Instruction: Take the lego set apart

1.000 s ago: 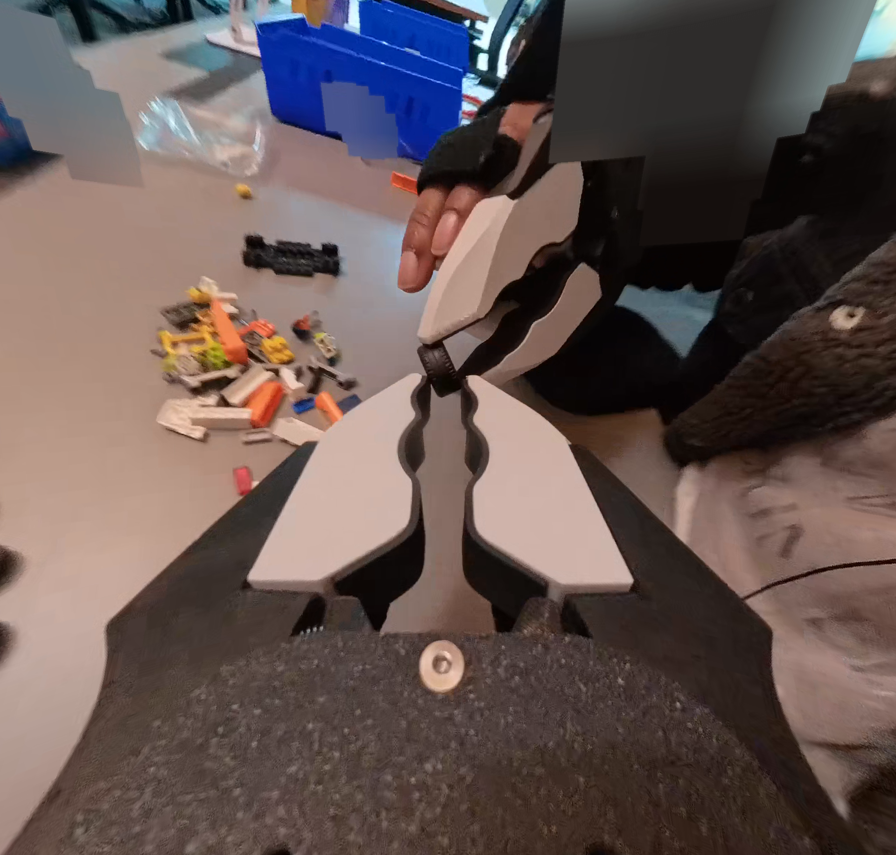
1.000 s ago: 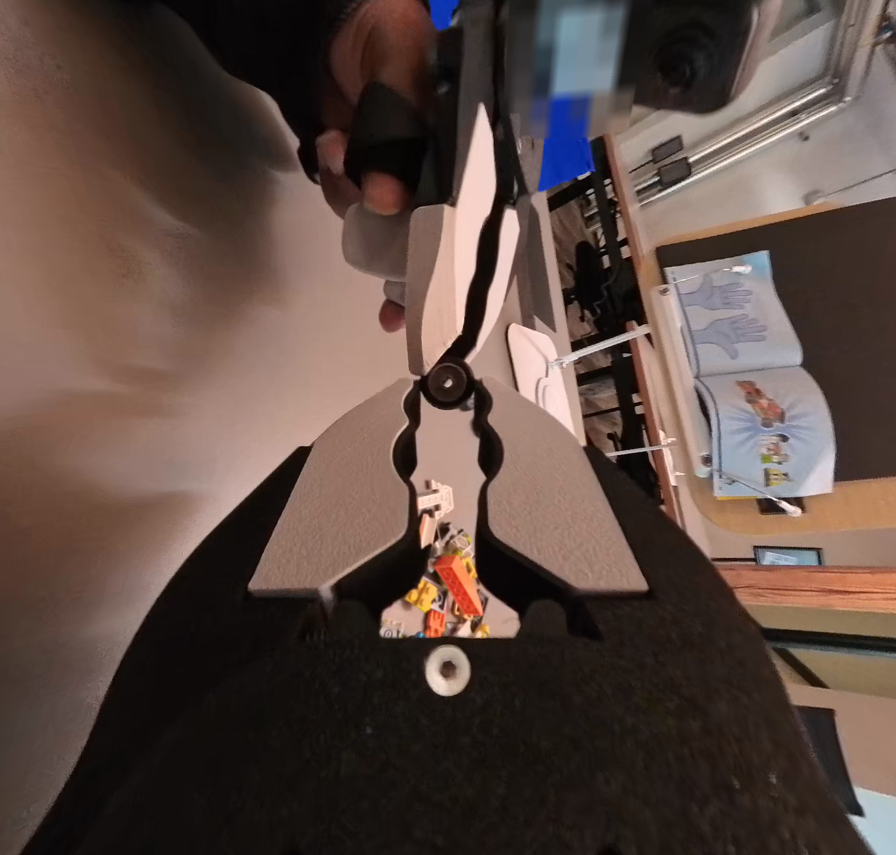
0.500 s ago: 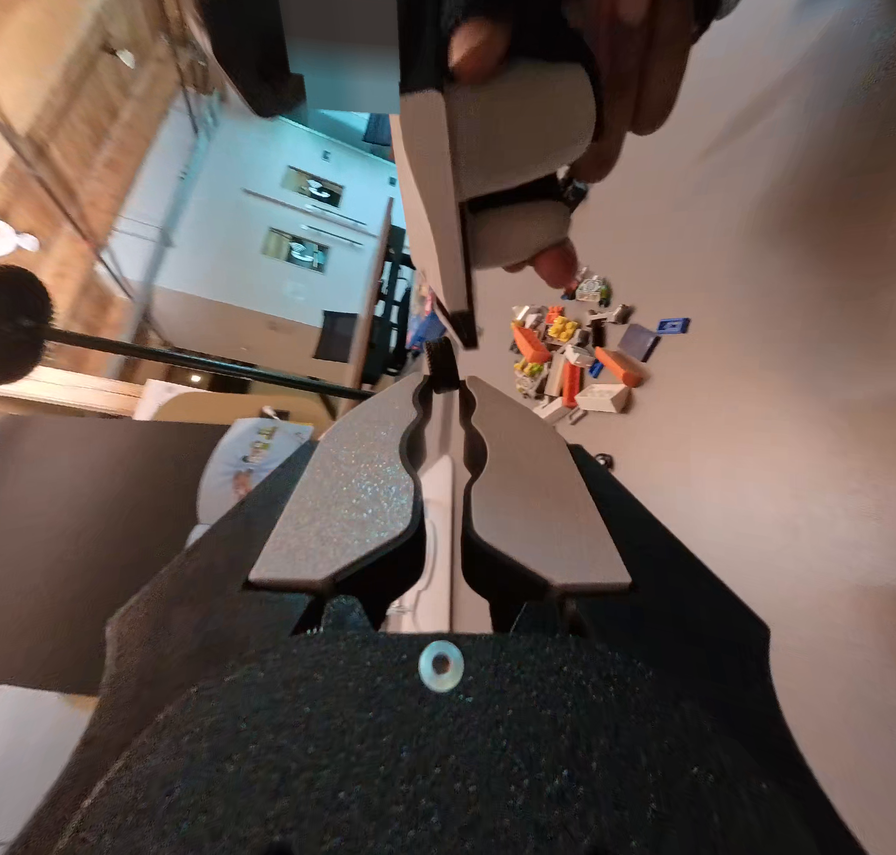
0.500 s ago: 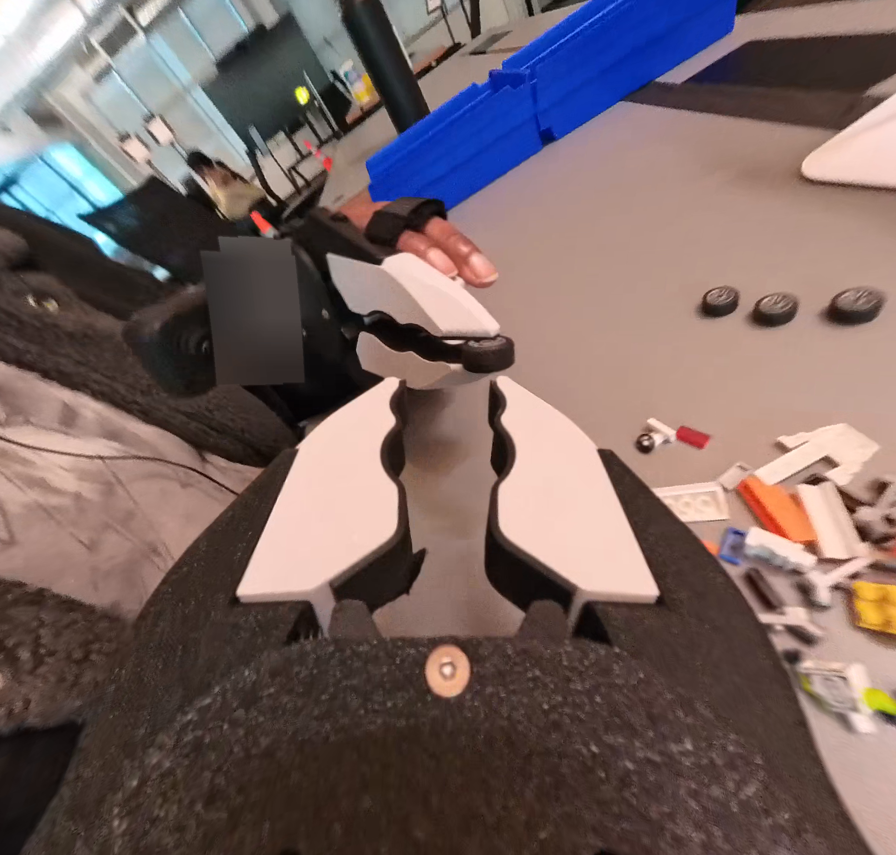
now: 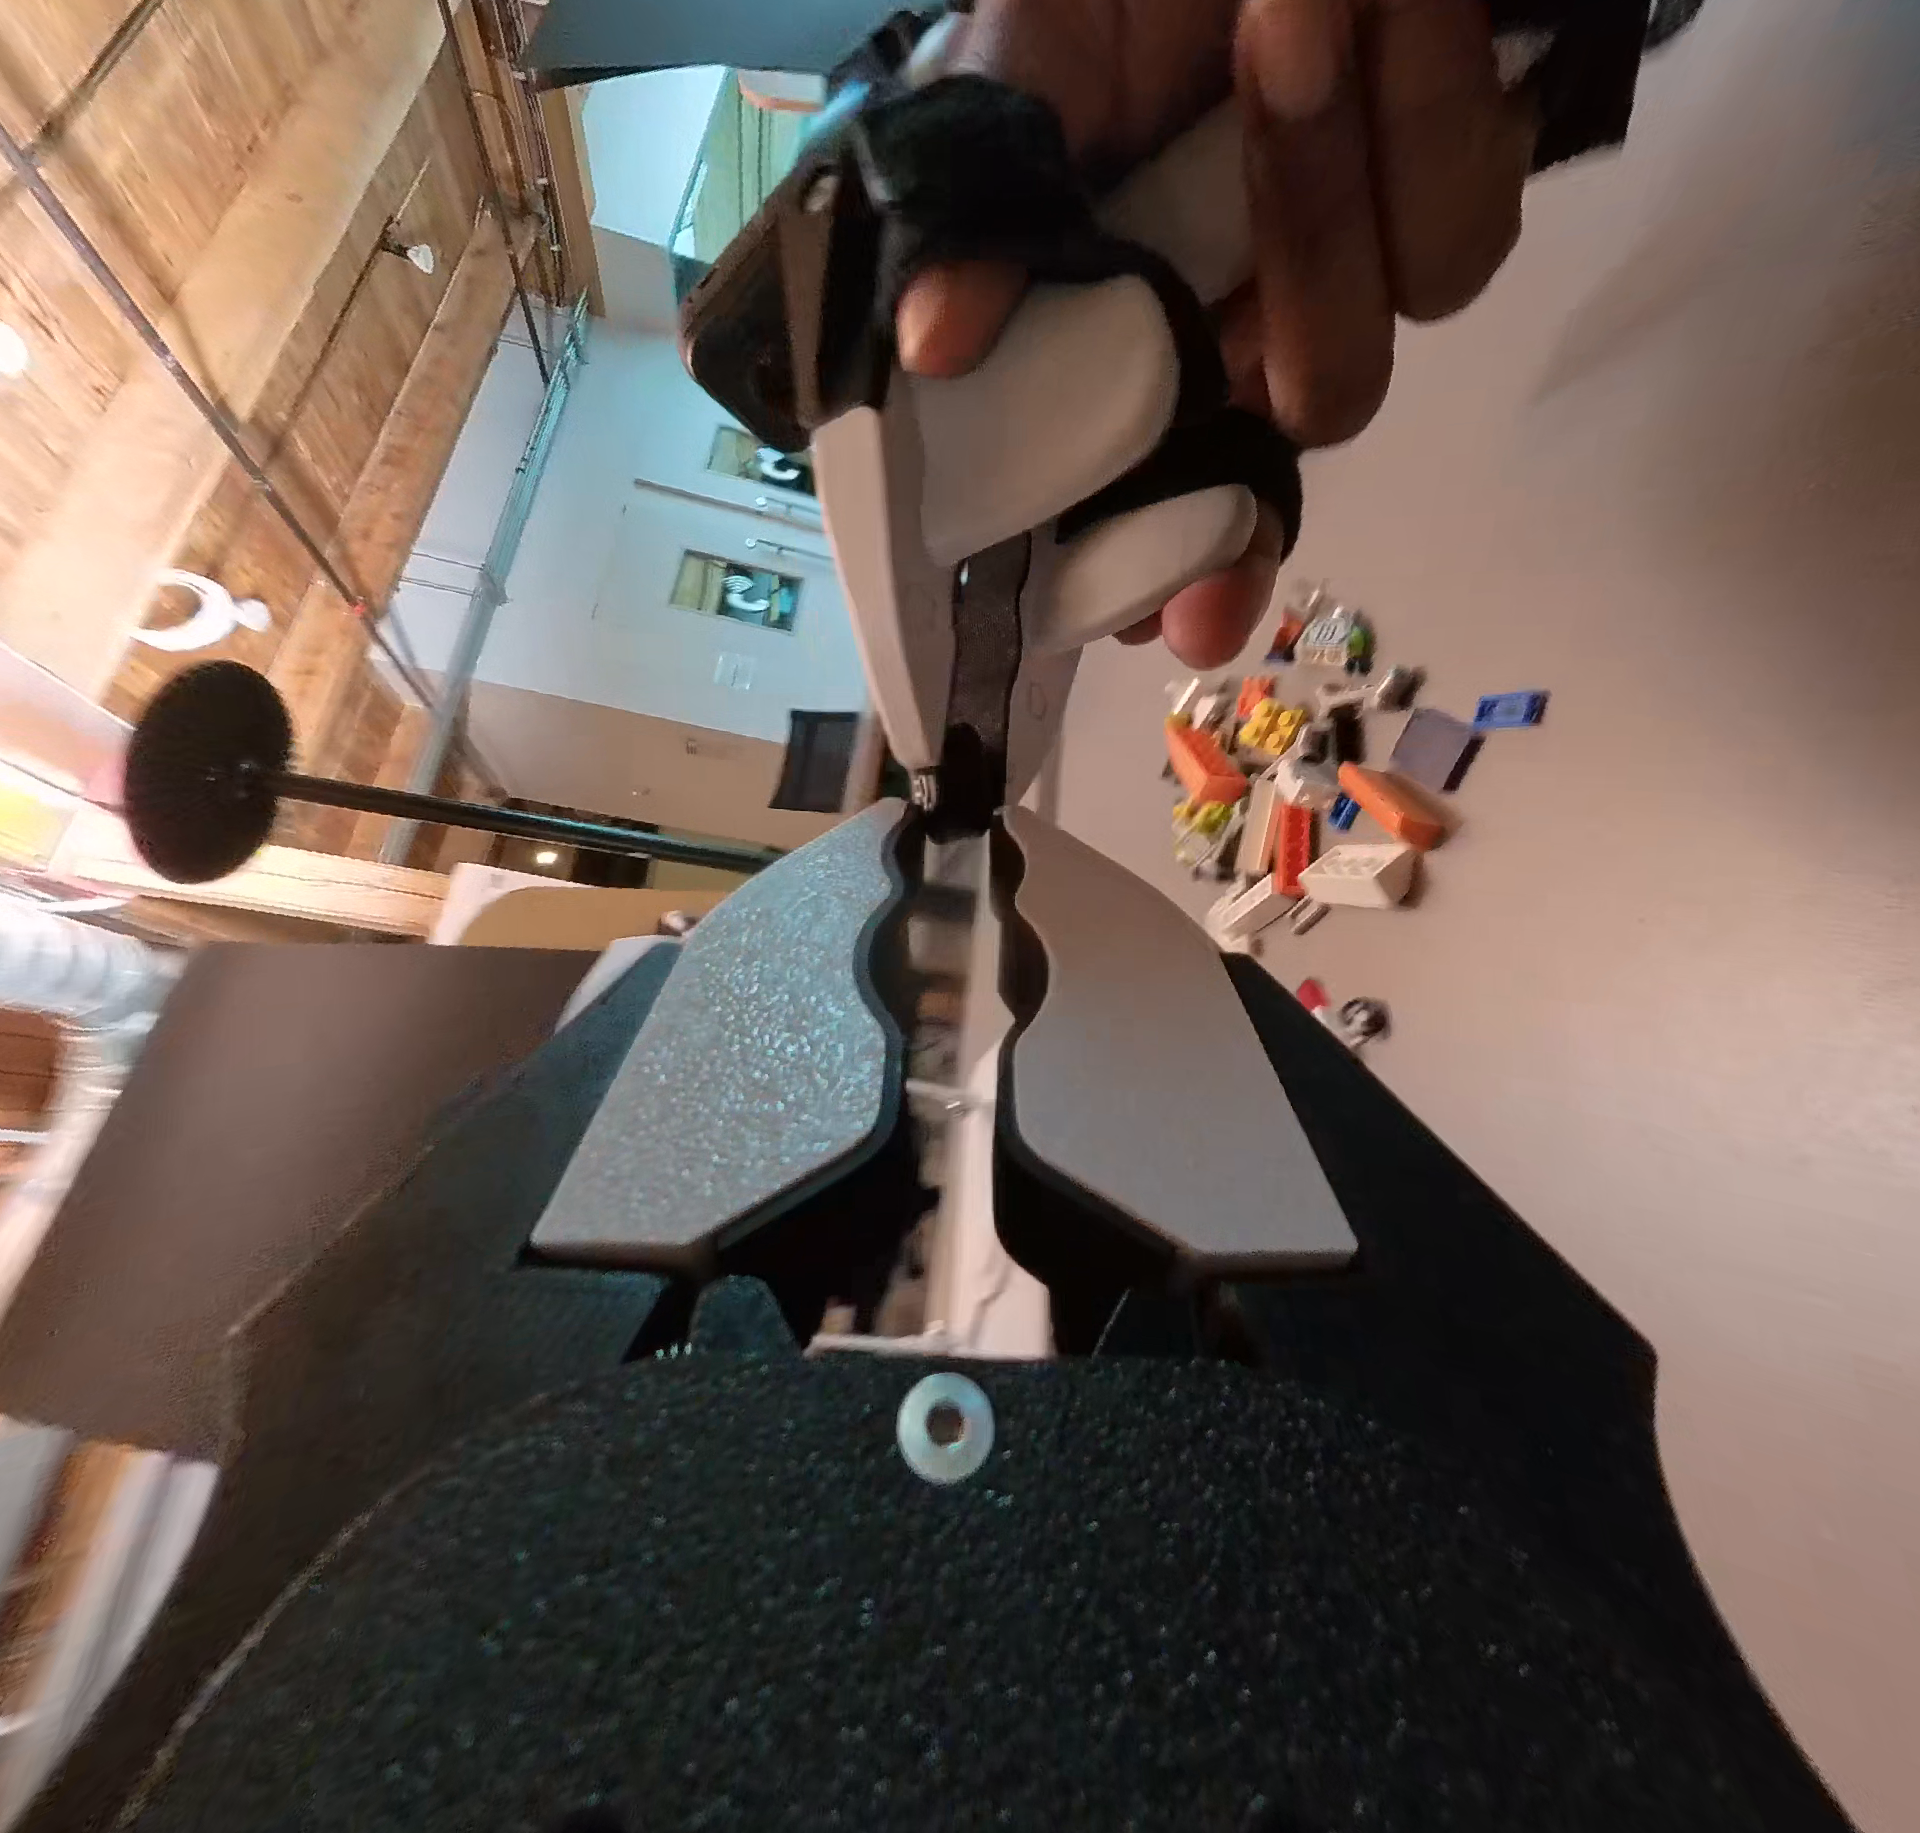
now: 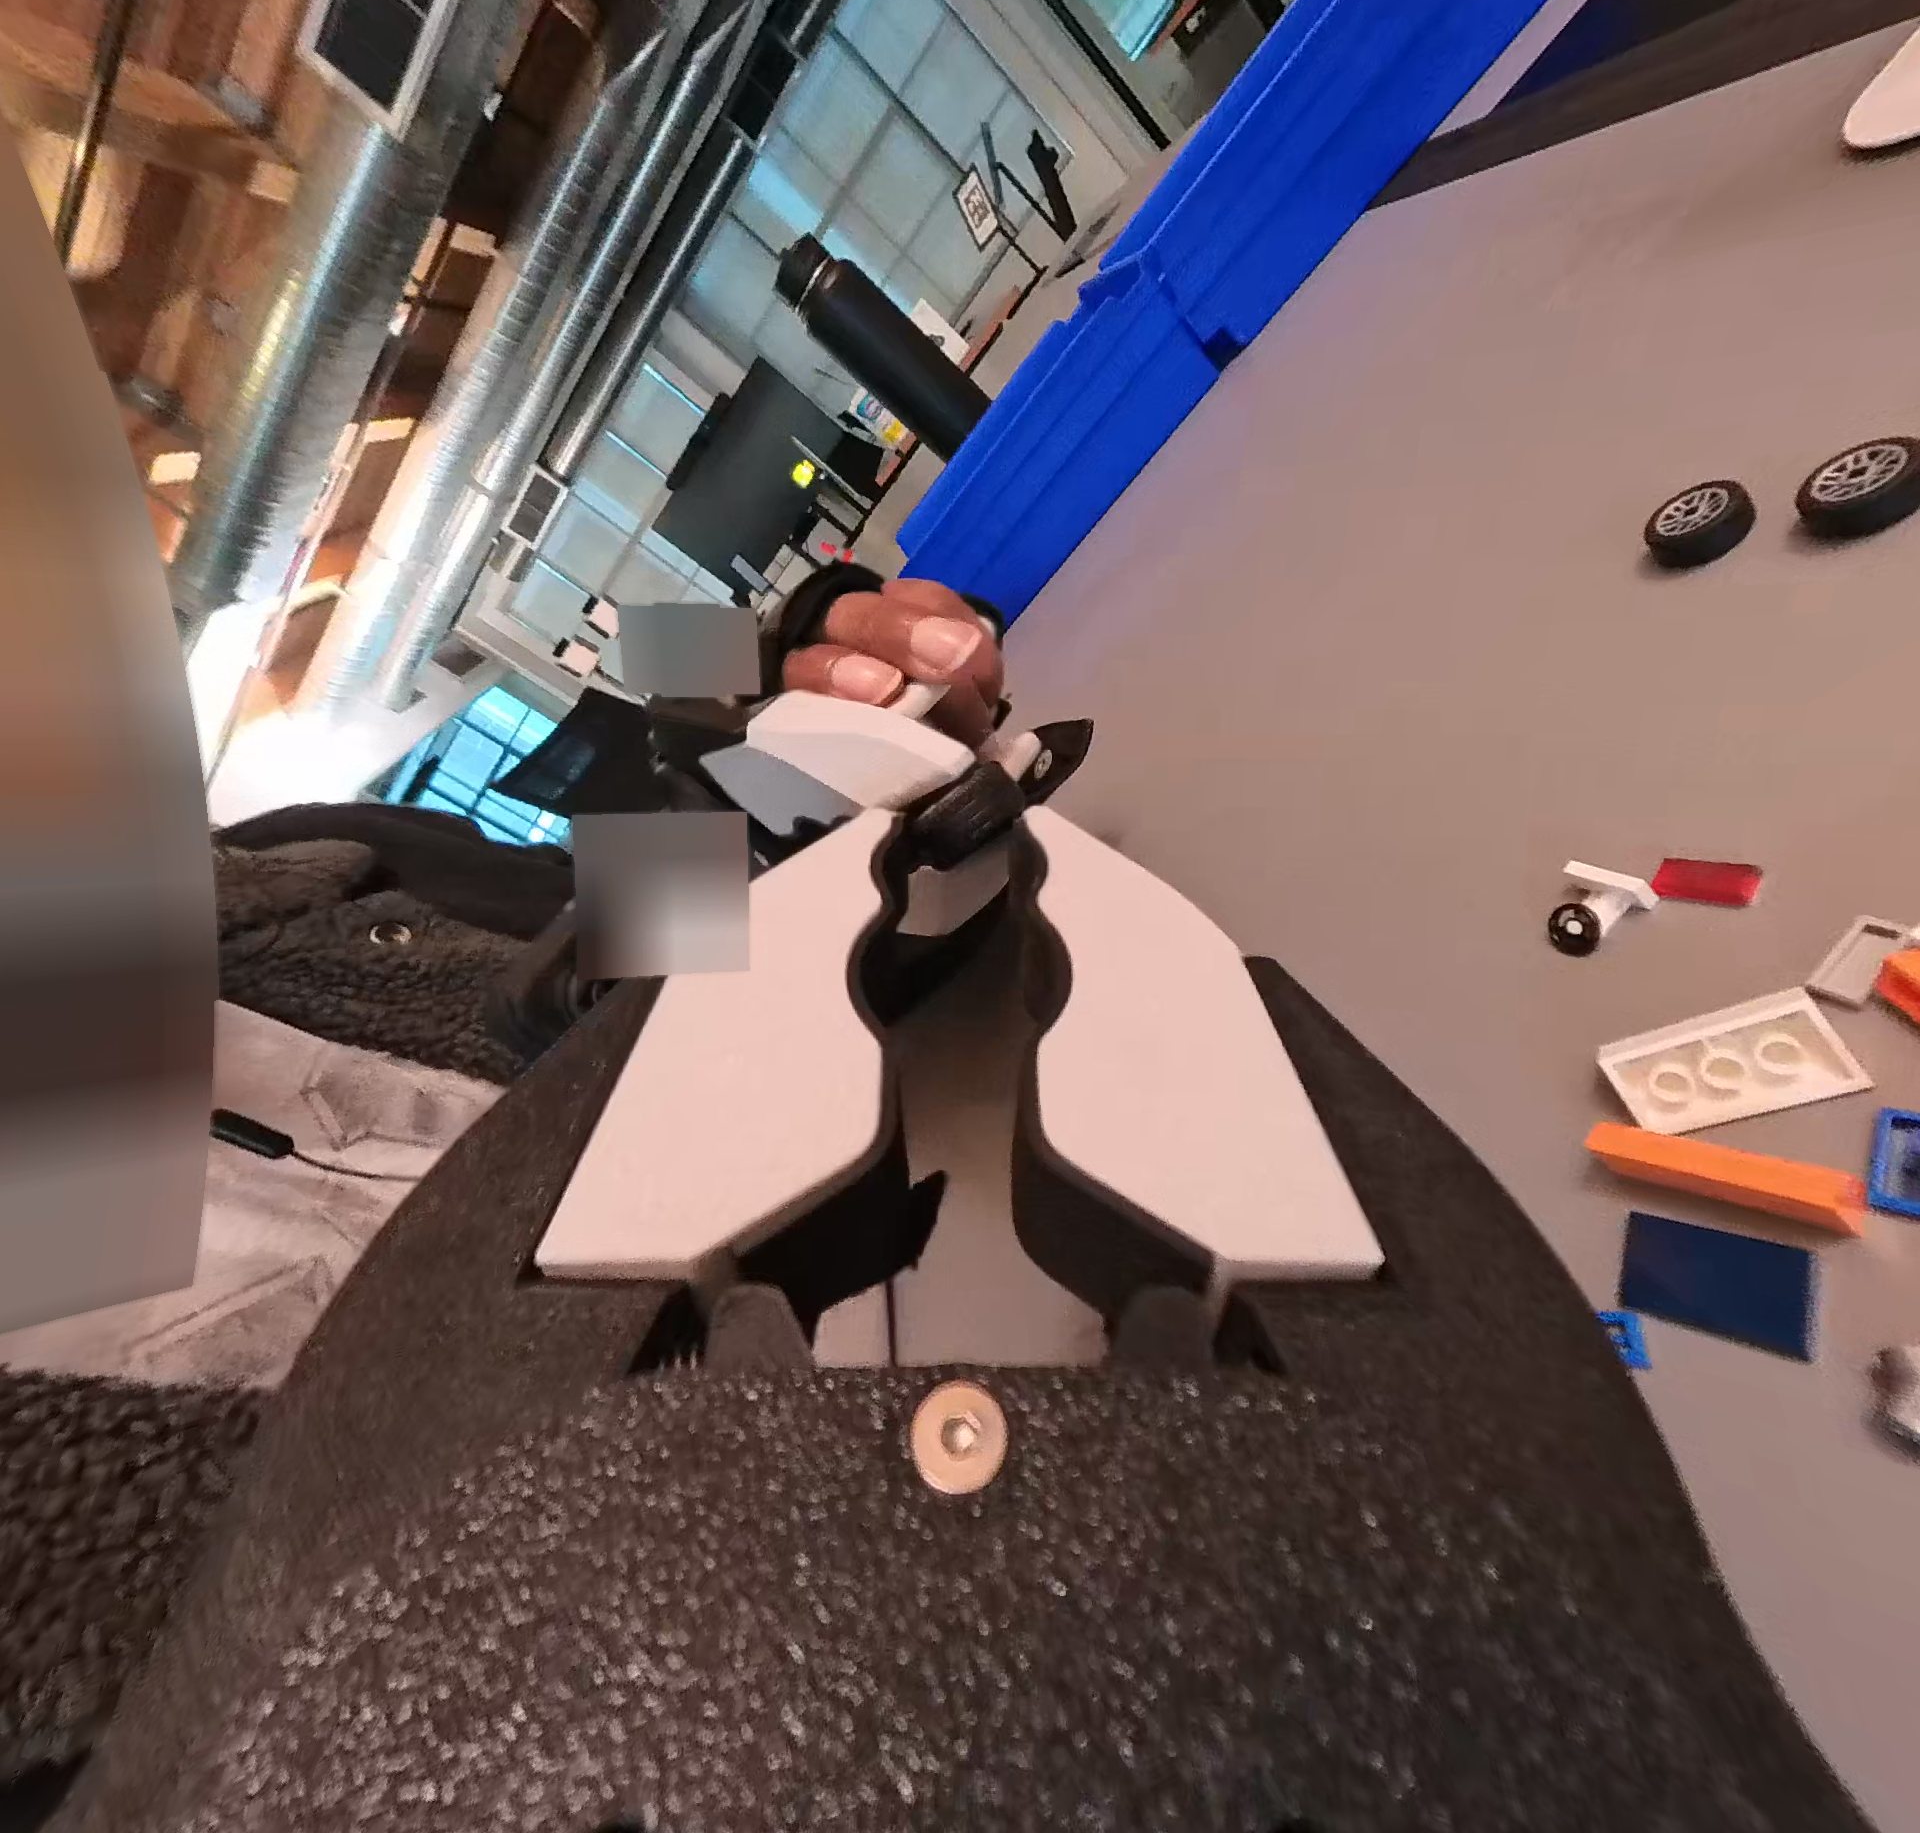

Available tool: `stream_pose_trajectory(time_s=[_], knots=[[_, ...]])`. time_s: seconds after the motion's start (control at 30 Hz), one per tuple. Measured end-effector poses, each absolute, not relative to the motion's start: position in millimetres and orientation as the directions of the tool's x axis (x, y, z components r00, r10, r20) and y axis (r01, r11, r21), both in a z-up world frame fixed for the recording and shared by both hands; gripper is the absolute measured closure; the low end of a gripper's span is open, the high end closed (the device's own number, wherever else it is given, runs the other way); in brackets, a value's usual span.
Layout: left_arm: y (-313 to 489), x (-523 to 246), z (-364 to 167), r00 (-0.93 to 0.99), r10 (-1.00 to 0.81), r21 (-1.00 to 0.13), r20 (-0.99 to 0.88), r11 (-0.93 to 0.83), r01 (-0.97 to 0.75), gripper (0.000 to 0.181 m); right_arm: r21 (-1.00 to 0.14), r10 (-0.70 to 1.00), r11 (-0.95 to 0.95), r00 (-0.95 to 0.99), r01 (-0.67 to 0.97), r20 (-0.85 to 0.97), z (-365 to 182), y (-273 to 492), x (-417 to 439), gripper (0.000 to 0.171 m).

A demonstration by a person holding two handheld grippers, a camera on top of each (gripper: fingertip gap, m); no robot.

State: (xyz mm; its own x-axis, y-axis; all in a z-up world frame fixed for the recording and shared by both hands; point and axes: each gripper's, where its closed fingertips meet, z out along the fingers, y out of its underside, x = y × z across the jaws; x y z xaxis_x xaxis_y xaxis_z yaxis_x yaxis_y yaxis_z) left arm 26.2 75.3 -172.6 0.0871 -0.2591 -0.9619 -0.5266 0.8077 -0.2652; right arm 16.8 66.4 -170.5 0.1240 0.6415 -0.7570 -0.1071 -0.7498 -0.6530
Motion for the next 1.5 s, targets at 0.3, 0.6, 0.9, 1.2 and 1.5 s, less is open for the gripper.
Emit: stream_pose_trajectory(time_s=[0.3,0.6,0.9,1.2,1.5], knots=[[63.5,21.1,-153.9,0.021,-0.999,-0.996,-0.043,0.041,-0.081,0.151,-0.927,0.925,-0.356,0.184,0.116,-0.332,-170.9,51.9,28.0,0.161],[41.1,27.0,-162.7,-0.117,-0.993,-0.993,0.026,-0.012,-0.116,0.170,-0.955,0.982,-0.152,0.152,0.254,-0.116,-169.6,41.2,15.6,0.161],[41.7,25.0,-158.4,-0.110,-0.994,-0.993,-0.012,0.025,-0.118,0.171,-0.942,0.968,0.042,0.222,0.332,0.122,-160.8,44.0,16.7,0.161],[56.8,26.8,-154.1,0.013,-0.998,-0.990,-0.067,0.065,-0.128,0.170,-0.863,0.850,0.216,0.347,0.457,0.396,-153.7,57.3,21.1,0.161],[73.4,24.1,-128.7,0.304,-0.914,-0.963,-0.269,0.249,-0.103,0.171,-0.803,0.600,0.333,0.546,0.494,0.585,-125.9,71.4,24.8,0.168]])
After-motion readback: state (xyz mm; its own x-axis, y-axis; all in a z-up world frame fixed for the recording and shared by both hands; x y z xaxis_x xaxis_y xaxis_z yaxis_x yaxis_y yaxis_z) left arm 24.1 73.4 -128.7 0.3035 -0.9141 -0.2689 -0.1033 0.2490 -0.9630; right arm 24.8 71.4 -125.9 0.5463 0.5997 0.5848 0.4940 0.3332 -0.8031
